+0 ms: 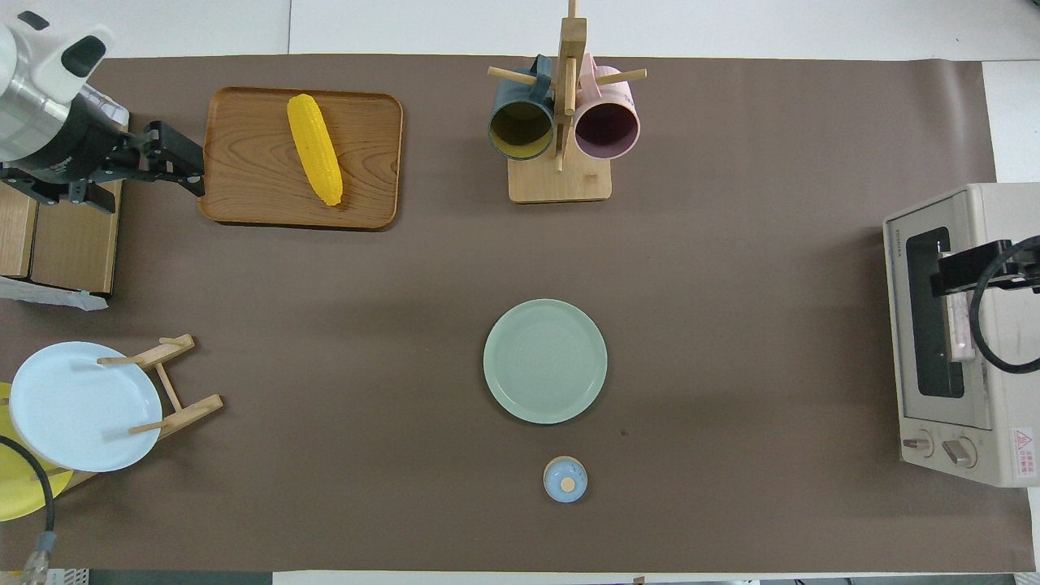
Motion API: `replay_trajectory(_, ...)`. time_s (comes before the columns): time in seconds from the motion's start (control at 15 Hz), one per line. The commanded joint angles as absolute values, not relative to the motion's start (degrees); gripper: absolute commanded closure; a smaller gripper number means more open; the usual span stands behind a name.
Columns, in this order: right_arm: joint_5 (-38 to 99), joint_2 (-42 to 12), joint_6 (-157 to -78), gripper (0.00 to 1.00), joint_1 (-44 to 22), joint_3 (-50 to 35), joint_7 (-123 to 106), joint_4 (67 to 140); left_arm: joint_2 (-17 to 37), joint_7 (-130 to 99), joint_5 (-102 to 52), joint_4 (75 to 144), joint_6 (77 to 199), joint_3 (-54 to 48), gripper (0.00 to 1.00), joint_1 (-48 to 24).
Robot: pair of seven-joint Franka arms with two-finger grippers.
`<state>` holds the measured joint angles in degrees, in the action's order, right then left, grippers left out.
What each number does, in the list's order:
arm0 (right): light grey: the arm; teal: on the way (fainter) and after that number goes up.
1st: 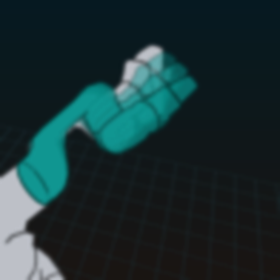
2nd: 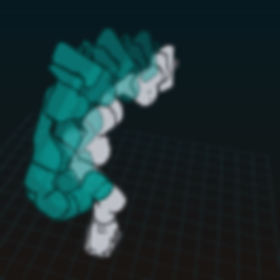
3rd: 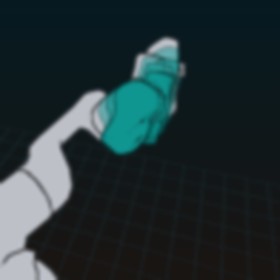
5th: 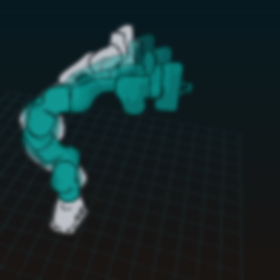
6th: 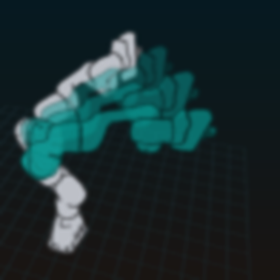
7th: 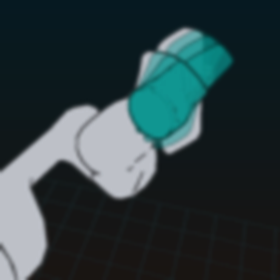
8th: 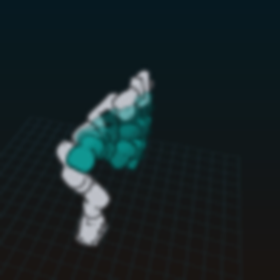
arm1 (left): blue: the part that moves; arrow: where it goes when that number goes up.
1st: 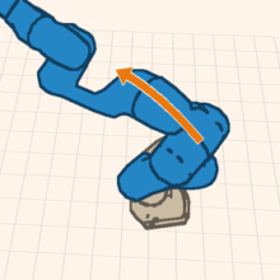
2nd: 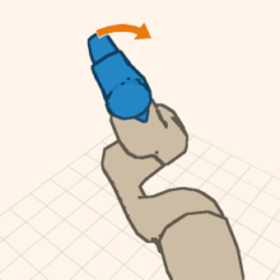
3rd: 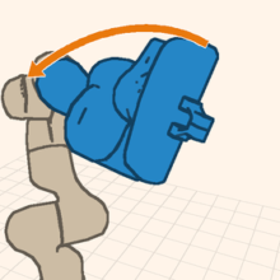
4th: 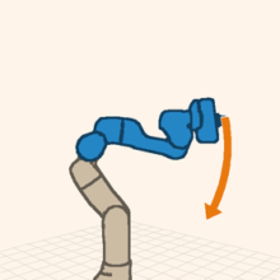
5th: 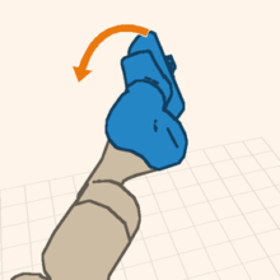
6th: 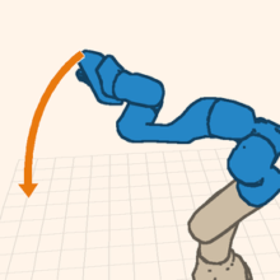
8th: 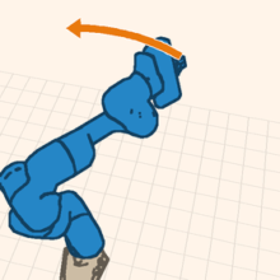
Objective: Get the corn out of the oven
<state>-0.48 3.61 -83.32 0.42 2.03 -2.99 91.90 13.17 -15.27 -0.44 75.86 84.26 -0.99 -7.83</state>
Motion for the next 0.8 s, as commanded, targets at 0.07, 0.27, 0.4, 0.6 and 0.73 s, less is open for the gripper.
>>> replay_trajectory(0.07, 0.26, 3.78, -83.84, 0.00, 1.14, 2.02, -3.51, 91.58, 0.46, -14.06, -0.62, 89.80, 84.46, -0.97, 0.00, -8.00)
replay_trajectory(0.27, -1.66, 3.60, -84.11, 0.00, 0.97, 1.85, -3.78, 91.41, -3.42, -12.67, -0.62, 93.51, 82.28, -1.14, 0.00, -7.30)
replay_trajectory(0.4, -2.55, 3.60, -83.94, 0.00, 0.79, 1.76, -3.95, 91.41, -3.34, -9.16, -0.62, 93.17, 81.82, -1.84, 0.00, -5.11)
replay_trajectory(0.6, -2.37, 3.52, -83.94, 0.00, 1.05, 1.84, -3.96, 91.41, -3.51, -7.82, -0.70, 93.51, 80.78, -1.93, 0.00, -4.83)
replay_trajectory(0.73, -2.37, 3.60, -83.85, 0.00, 1.14, 1.93, -3.96, 91.41, -3.52, -6.86, -0.70, 93.43, 79.98, -3.33, 0.00, -3.79)
